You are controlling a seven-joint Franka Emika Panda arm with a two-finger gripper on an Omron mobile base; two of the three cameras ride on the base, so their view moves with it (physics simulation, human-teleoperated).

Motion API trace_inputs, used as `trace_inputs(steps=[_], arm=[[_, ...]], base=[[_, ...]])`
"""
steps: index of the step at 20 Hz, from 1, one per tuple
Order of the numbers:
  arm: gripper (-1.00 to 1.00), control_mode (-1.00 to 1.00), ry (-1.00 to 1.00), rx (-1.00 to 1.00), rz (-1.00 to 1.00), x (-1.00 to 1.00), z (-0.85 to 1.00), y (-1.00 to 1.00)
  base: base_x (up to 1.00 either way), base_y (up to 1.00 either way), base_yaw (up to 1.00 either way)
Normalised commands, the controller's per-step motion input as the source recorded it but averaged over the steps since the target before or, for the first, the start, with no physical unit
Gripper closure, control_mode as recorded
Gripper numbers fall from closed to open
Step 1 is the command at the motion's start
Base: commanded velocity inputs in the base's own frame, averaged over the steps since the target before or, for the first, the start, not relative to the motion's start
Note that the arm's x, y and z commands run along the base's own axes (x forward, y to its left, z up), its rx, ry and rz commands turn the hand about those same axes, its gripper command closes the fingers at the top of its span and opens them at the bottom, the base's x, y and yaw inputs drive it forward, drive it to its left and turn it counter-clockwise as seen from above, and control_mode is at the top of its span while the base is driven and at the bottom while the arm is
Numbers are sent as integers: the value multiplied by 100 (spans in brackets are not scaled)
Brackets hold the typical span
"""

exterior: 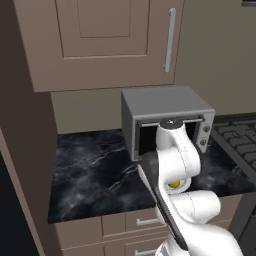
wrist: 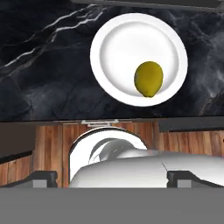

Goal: Pick lemon from the fridge and place it on the plate on the counter.

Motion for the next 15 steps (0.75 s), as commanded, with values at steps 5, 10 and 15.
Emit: trace_inputs(steps=[5, 10, 15], arm=[[-100, -100, -7, -3, 0, -9, 20, 32], [-100, -100, -13, 0, 3, -39, 2, 2], [-100, -100, -16, 4, 0, -74, 3, -2]], base=[[0, 0, 0], [0, 0, 0], [0, 0, 0]])
